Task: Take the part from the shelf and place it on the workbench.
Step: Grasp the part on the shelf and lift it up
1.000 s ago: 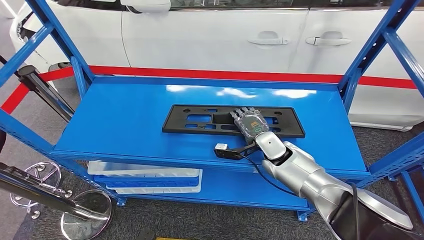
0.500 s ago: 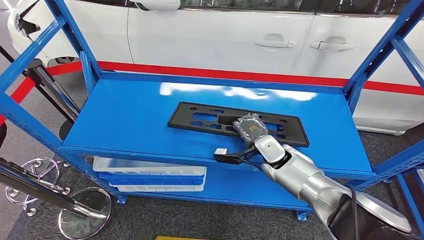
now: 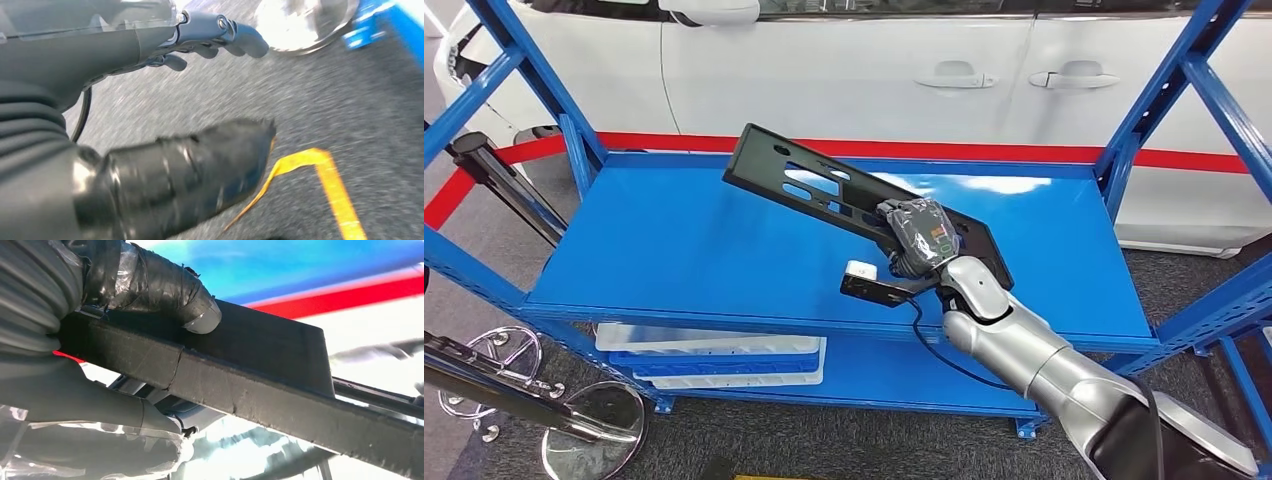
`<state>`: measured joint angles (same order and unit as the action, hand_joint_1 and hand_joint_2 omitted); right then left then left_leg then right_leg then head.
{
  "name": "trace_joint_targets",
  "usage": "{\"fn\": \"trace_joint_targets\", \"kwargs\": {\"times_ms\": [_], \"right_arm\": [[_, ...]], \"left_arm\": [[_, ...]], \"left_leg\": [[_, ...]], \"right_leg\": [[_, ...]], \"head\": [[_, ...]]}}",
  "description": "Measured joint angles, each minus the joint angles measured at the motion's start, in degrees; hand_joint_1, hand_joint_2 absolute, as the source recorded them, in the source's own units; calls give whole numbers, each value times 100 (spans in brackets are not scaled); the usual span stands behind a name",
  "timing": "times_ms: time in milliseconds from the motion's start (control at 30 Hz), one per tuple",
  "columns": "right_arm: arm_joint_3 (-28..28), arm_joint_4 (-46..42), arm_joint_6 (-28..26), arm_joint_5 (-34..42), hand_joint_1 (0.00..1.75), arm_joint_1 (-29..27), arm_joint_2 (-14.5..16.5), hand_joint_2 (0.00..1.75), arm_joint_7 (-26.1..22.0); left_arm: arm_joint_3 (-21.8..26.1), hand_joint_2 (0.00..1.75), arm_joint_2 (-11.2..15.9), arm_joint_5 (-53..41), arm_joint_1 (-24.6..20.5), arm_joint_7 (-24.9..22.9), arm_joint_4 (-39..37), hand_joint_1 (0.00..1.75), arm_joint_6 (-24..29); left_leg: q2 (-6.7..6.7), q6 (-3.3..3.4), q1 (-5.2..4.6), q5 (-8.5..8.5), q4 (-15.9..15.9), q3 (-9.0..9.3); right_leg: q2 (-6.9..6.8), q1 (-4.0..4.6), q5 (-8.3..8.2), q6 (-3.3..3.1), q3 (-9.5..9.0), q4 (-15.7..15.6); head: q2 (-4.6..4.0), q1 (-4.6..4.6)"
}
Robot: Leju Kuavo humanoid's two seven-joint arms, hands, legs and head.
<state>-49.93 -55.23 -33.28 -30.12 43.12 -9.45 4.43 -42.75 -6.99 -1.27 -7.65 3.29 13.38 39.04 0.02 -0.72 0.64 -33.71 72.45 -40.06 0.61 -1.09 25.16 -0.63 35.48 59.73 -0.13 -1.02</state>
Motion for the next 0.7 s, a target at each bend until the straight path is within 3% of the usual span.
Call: {"fn": "trace_joint_targets", "kwargs": {"times_ms": [33, 67, 133, 200, 233, 367, 433, 500, 533, 567, 600, 667, 700], "right_arm": [[51, -201, -51, 28, 175, -77, -37, 175, -9], [106, -409, -99, 64, 175, -149, -79, 175, -21], [233, -829, -209, 190, 175, -267, -151, 175, -80], [417, -1307, -364, 417, 175, -366, -224, 175, -196], [518, -1555, -448, 549, 175, -413, -256, 175, -266], [765, -2298, -597, 838, 175, -561, -361, 175, -424], [844, -2581, -600, 903, 175, -622, -431, 175, -471], [949, -2877, -607, 1075, 175, -719, -465, 175, -622], [1018, -3058, -611, 1224, 175, -806, -476, 175, -744], [1102, -3264, -615, 1408, 175, -914, -486, 175, -883], [1190, -3472, -618, 1606, 175, -1016, -493, 175, -1024], [1397, -3903, -621, 2005, 175, -1142, -499, 175, -1266], [1497, -4099, -624, 2164, 175, -1168, -499, 175, -1358]], "left_arm": [[75, 175, 10, -209, 6, 45, 0, 0, 2], [158, 175, 14, -407, 16, 70, 0, 0, 2], [320, 175, 15, -740, 45, 85, 0, 0, 2], [504, 175, 18, -1051, 64, 47, 0, 0, 3], [615, 175, 19, -1228, 74, 9, 1, 0, 4], [1026, 175, 18, -1677, 141, -129, 13, 0, 4], [1180, 175, 16, -1794, 154, -142, 33, 0, 5], [1362, 175, 9, -2029, 172, -137, 48, 0, 4], [1477, 175, 2, -2205, 194, -133, 55, 0, 4], [1623, 175, -6, -2424, 221, -125, 66, 0, 4], [1773, 175, -17, -2643, 249, -115, 78, 0, 4], [2087, 175, -45, -3063, 285, -89, 101, 0, 5], [2232, 175, -61, -3231, 290, -75, 111, 0, 5]], "left_leg": [[0, -4, 3, -21, 175, -93], [0, 3, 3, 66, 146, -87], [-1, 51, -2, 446, -452, 197], [-6, 113, -31, 680, -1108, 520], [-10, 134, -49, 705, -1274, 593], [-10, 221, -46, 741, -1438, 654], [-5, 276, -22, 785, -1516, 700], [-8, 303, -27, 788, -1525, 708], [-9, 310, -30, 782, -1518, 710], [-14, 314, -31, 771, -1509, 713], [-21, 313, -31, 754, -1492, 716], [-32, 286, -34, 701, -1429, 713], [-35, 261, -46, 668, -1377, 697]], "right_leg": [[-1, 2, 0, -1, 0, 1], [-1, 3, 1, -1, -1, 3], [6, 2, 1, 1, -6, 5], [13, 14, -3, 33, 7, 8], [15, 15, -9, 61, 19, 6], [18, 10, 8, 196, 25, -13], [6, 7, 253, 232, 178, 351], [-4, 3, 591, 245, 504, 1067], [-5, 3, 663, 248, 630, 1329], [-6, 2, 633, 249, 671, 1412], [-8, 0, 501, 246, 612, 1281], [-20, -1, 158, 224, 294, 632], [-25, 7, 62, 207, 146, 327]], "head": [[0, 0], [0, 0], [0, 0], [0, 1], [0, 4], [0, 10], [0, 35], [0, 55], [0, 58], [0, 60], [0, 65], [0, 69], [1, 67]]}}
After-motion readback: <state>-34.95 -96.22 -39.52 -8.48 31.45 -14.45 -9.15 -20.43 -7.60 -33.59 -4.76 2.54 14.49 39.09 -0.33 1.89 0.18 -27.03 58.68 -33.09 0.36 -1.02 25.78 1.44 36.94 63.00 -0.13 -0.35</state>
